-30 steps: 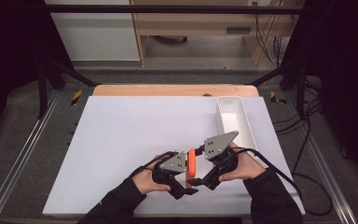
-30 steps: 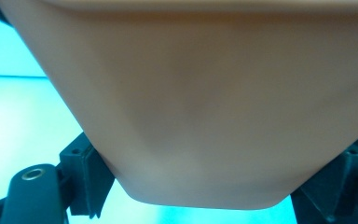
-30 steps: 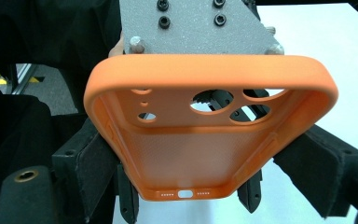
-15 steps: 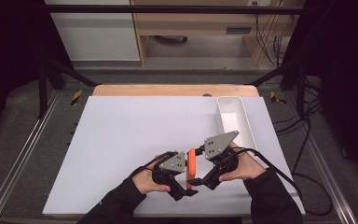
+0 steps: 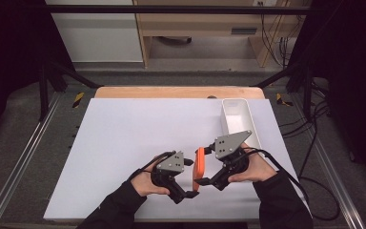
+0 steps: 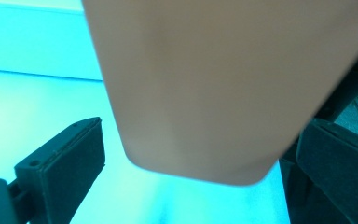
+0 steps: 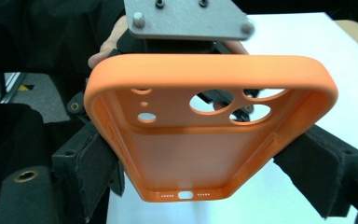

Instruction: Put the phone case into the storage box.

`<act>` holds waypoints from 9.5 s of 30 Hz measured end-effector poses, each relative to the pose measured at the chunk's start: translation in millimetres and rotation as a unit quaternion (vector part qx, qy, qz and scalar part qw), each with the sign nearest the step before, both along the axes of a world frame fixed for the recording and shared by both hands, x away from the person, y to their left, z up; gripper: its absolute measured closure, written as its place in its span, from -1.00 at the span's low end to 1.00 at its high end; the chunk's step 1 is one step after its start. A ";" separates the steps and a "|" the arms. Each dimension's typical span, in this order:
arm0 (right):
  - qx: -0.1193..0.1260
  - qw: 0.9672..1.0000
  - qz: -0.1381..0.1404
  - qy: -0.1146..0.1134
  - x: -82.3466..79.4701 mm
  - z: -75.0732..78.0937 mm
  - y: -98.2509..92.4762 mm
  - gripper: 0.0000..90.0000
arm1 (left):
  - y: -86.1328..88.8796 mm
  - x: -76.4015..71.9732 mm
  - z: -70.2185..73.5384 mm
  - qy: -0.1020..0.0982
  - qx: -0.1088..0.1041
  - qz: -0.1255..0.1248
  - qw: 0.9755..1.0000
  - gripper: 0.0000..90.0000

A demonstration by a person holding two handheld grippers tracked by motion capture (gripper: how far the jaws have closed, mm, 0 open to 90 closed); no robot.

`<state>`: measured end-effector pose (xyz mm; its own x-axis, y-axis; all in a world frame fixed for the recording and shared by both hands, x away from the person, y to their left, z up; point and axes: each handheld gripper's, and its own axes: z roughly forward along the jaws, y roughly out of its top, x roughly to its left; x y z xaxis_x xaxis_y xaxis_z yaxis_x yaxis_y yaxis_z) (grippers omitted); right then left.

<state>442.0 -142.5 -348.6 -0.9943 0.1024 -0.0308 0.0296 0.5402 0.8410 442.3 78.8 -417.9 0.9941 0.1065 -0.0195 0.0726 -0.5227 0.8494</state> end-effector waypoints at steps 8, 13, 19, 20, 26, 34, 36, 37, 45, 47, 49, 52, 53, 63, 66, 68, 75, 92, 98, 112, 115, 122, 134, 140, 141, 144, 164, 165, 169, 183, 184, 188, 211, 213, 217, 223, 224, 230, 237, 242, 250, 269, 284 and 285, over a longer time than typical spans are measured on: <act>0.016 1.000 -0.018 -0.011 -0.4 10.4 -12.1 -0.64 | 12.2 2.3 4.6 0.005 -0.014 0.017 1.000 -0.99; 0.018 0.999 -0.035 -0.018 0.1 16.9 -19.9 -0.64 | 22.7 5.0 5.8 0.007 -0.018 0.035 0.999 -0.99; 0.025 0.998 -0.056 -0.028 0.7 24.2 -29.2 -0.64 | 41.8 9.6 4.3 0.013 -0.022 0.065 0.998 -0.99; 0.025 0.997 -0.059 -0.029 0.9 25.3 -30.7 -0.64 | 45.5 10.5 3.7 0.013 -0.021 0.070 0.997 -0.99; 0.027 0.996 -0.073 -0.033 1.9 30.4 -37.5 -0.64 | 64.3 15.2 1.4 0.019 -0.023 0.104 0.994 -0.99; 0.029 0.994 -0.101 -0.040 3.0 36.7 -46.1 -0.65 | 84.5 17.1 -1.6 0.016 -0.019 0.139 0.990 -1.00; 0.032 0.993 -0.106 -0.041 2.9 38.7 -48.8 -0.65 | 90.1 17.5 -2.3 0.015 -0.019 0.148 0.989 -1.00; 0.035 0.992 -0.111 -0.042 3.0 39.9 -50.2 -0.65 | 92.1 17.7 -2.4 0.015 -0.020 0.151 0.988 -1.00; 0.047 0.988 -0.142 -0.048 5.3 45.8 -58.0 -0.65 | 115.5 16.4 -5.8 0.011 -0.025 0.186 0.982 -1.00; 0.051 0.986 -0.149 -0.048 5.9 47.5 -59.8 -0.65 | 120.7 16.1 -6.5 0.009 -0.025 0.193 0.981 -1.00; 0.053 0.985 -0.157 -0.049 7.3 49.1 -61.6 -0.65 | 125.7 16.0 -6.9 0.009 -0.028 0.201 0.979 -1.00; 0.054 0.983 -0.168 -0.049 9.7 50.9 -63.9 -0.65 | 132.0 16.1 -8.3 0.008 -0.031 0.213 0.977 -1.00; 0.053 0.982 -0.173 -0.048 10.5 51.4 -64.6 -0.65 | 134.2 16.0 -8.9 0.008 -0.031 0.216 0.976 -1.00; 0.059 0.973 -0.215 -0.054 16.8 57.3 -70.7 -0.65 | 155.2 14.9 -10.1 0.002 -0.041 0.248 0.968 -1.00; 0.062 0.970 -0.226 -0.058 18.1 58.4 -72.3 -0.65 | 161.8 14.7 -10.2 0.000 -0.043 0.257 0.965 -1.00; 0.064 0.968 -0.236 -0.058 19.3 59.0 -72.9 -0.65 | 166.2 15.0 -10.0 -0.001 -0.046 0.263 0.964 -1.00; 0.072 0.959 -0.269 -0.057 26.5 62.9 -73.9 -0.65 | 180.5 16.1 -12.0 0.001 -0.049 0.284 0.958 -1.00; 0.080 0.931 -0.351 -0.060 47.9 69.4 -77.7 -0.65 | 199.6 17.4 -16.8 -0.008 -0.056 0.322 0.945 -1.00; 0.078 0.921 -0.376 -0.063 54.7 72.0 -77.7 -0.65 | 202.2 18.0 -19.9 -0.004 -0.053 0.328 0.943 -1.00; 0.068 0.894 -0.438 -0.062 79.4 68.1 -79.9 -0.65 | 202.8 18.3 -20.5 -0.003 -0.054 0.326 0.944 -1.00; 0.067 0.890 -0.447 -0.058 85.3 66.4 -79.3 -0.65 | 202.5 18.4 -20.7 -0.003 -0.053 0.325 0.944 -1.00; 0.060 0.879 -0.471 -0.055 97.0 62.0 -77.4 -0.65 | 202.9 18.4 -20.6 -0.002 -0.055 0.324 0.945 -1.00; 0.060 0.846 -0.528 -0.047 114.3 56.4 -78.1 -0.65 | 201.9 18.7 -21.5 -0.002 -0.052 0.320 0.946 -1.00; 0.052 0.832 -0.551 -0.042 127.0 50.0 -76.0 -0.65 | 201.3 19.2 -22.1 -0.001 -0.050 0.319 0.946 -1.00; 0.050 0.829 -0.555 -0.042 129.3 49.0 -76.0 -0.65 | 201.2 19.3 -22.3 -0.001 -0.049 0.319 0.947 -1.00; 0.051 0.822 -0.566 -0.037 135.9 46.6 -77.5 -0.65 | 201.4 19.4 -22.2 -0.002 -0.050 0.319 0.947 -1.00; 0.038 0.806 -0.590 -0.016 155.9 29.9 -79.6 -0.66 | 200.8 21.0 -24.2 0.000 -0.046 0.317 0.947 -1.00; 0.037 0.806 -0.590 -0.016 156.5 29.2 -79.4 -0.66 | 200.7 21.1 -24.3 0.001 -0.045 0.316 0.948 -1.00; 0.034 0.805 -0.592 -0.015 160.2 26.5 -78.1 -0.66 | 200.3 21.3 -24.8 0.001 -0.044 0.315 0.948 -1.00; 0.011 0.797 -0.604 -0.007 176.5 12.5 -73.8 -0.66 | 201.1 22.4 -25.9 0.003 -0.043 0.313 0.949 -1.00; 0.009 0.797 -0.604 -0.007 177.6 11.3 -73.5 -0.66 | 200.9 22.4 -25.9 0.003 -0.043 0.312 0.949 -1.00; 0.007 0.796 -0.605 -0.003 181.3 7.2 -72.5 -0.66 | 200.8 22.9 -26.5 0.003 -0.042 0.312 0.949 -1.00; -0.015 0.787 -0.617 0.013 198.1 -18.9 -66.5 -0.66 | 200.3 23.5 -27.8 0.005 -0.039 0.309 0.950 -1.00; -0.017 0.787 -0.617 0.011 198.8 -20.8 -67.1 -0.66 | 200.2 23.5 -28.0 0.005 -0.039 0.309 0.950 -1.00; -0.018 0.786 -0.618 0.012 199.3 -24.3 -68.1 -0.66 | 199.9 23.5 -28.3 0.005 -0.038 0.308 0.950 -1.00; -0.021 0.784 -0.621 0.018 202.6 -32.4 -68.8 -0.66 | 199.8 23.6 -28.6 0.006 -0.037 0.307 0.951 -1.00; -0.022 0.784 -0.621 0.018 203.3 -33.6 -68.5 -0.66 | 199.8 23.6 -28.7 0.006 -0.037 0.307 0.951 -1.00; -0.027 0.784 -0.620 0.021 207.5 -40.9 -66.4 -0.66 | 200.0 23.8 -28.8 0.006 -0.037 0.307 0.951 -1.00; -0.028 0.781 -0.623 0.023 209.9 -46.1 -66.3 -0.66 | 199.9 24.1 -29.5 0.007 -0.036 0.307 0.951 -1.00; -0.024 0.780 -0.625 0.024 210.8 -47.5 -68.2 -0.66 | 199.6 24.2 -29.8 0.007 -0.035 0.307 0.951 -1.00; -0.021 0.780 -0.624 0.027 212.0 -51.1 -67.4 -0.66 | 200.0 24.3 -30.0 0.007 -0.035 0.307 0.951 -1.00; -0.016 0.792 -0.610 0.032 210.1 -50.3 -67.9 -0.92 | 199.2 24.1 -30.2 0.007 -0.035 0.305 0.952 -1.00; 0.005 0.803 -0.596 0.023 198.1 -36.1 -71.9 -0.95 | 198.4 23.6 -29.9 0.005 -0.034 0.304 0.952 -1.00; 0.007 0.804 -0.594 0.022 196.4 -34.8 -72.0 -0.95 | 198.3 23.7 -29.9 0.006 -0.033 0.304 0.952 -1.00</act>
<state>638.4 -214.5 -383.4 -0.1946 0.9808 0.0100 0.5474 0.1001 0.8309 466.0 277.1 -447.8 0.7488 0.6604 -0.0566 0.3537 -0.3259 0.8767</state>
